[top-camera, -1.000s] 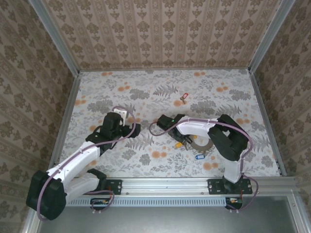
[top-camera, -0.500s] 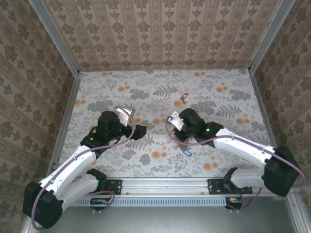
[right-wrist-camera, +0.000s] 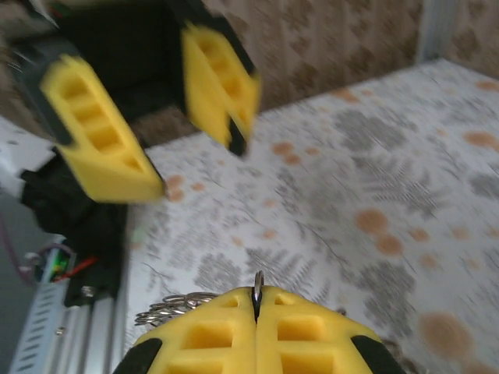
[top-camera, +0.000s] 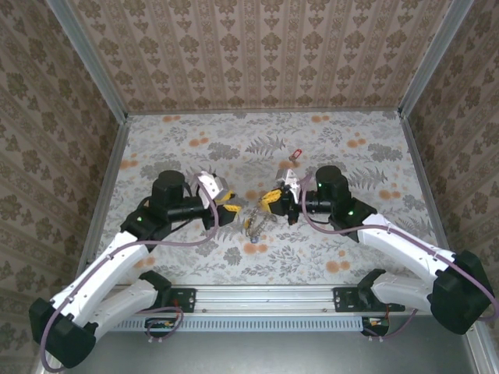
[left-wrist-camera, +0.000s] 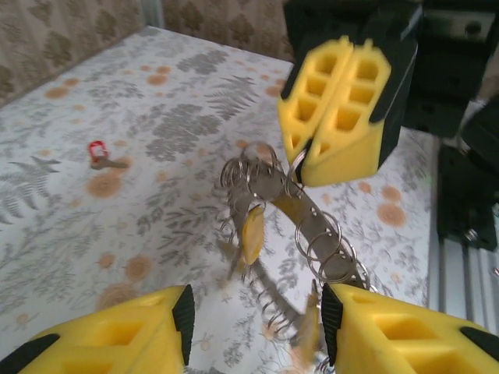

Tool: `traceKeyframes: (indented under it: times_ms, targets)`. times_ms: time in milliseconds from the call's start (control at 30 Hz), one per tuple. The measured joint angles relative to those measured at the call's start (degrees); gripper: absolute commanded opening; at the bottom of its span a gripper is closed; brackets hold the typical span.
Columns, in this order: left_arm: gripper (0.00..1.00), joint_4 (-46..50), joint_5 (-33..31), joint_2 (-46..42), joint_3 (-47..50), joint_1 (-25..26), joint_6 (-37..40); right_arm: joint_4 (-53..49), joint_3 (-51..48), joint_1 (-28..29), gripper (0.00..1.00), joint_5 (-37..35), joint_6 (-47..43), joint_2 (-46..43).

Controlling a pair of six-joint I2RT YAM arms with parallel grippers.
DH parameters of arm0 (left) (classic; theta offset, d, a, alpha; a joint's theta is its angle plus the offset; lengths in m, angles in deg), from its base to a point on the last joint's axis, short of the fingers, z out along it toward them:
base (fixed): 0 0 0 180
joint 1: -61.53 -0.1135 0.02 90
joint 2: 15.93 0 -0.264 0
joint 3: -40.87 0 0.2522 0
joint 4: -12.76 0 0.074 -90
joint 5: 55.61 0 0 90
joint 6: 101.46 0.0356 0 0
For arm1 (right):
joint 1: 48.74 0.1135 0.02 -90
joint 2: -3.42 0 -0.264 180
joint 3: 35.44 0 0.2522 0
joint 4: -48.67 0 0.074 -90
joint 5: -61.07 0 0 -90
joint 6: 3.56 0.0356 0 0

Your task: Put the keys on the keyring

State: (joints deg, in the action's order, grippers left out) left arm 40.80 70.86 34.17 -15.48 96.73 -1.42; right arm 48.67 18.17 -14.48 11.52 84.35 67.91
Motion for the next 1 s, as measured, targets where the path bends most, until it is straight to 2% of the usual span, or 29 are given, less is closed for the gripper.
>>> traceKeyframes:
  times_ms: [100, 167, 333, 500, 700, 867, 1000]
  targets:
    - [0.49, 0.79, 1.03, 0.44, 0.00, 0.87, 2.19, 3.37, -0.11, 0.33, 0.00, 4.74, -0.72, 0.00]
    - [0.45, 0.79, 1.33, 0.44, 0.00, 1.40, 3.08, 3.93, -0.07, 1.16, 0.00, 6.86, -2.27, 0.00]
    - [0.43, 0.68, 2.47, 0.44, -0.04, 2.60, 3.58, 3.82, 0.20, 4.07, 0.00, 9.60, -5.84, 0.17]
    - [0.33, 0.66, 4.17, 0.42, -0.17, 4.42, 4.26, 3.87, 1.81, 5.33, 0.00, 10.51, -7.32, 1.22]
    - [0.30, 0.46, 5.40, 0.42, -0.37, 5.49, 5.20, 3.85, 2.34, 5.55, 0.00, 10.58, -8.33, 1.53]
    - [0.19, -0.31, 5.55, 0.42, -0.61, 5.77, 5.66, 3.61, 2.43, 5.88, 0.00, 10.34, -8.76, 1.53]
    - [0.19, -0.66, 5.55, 0.42, -0.70, 5.95, 5.88, 3.56, 2.73, 6.03, 0.00, 9.35, -9.20, 1.53]
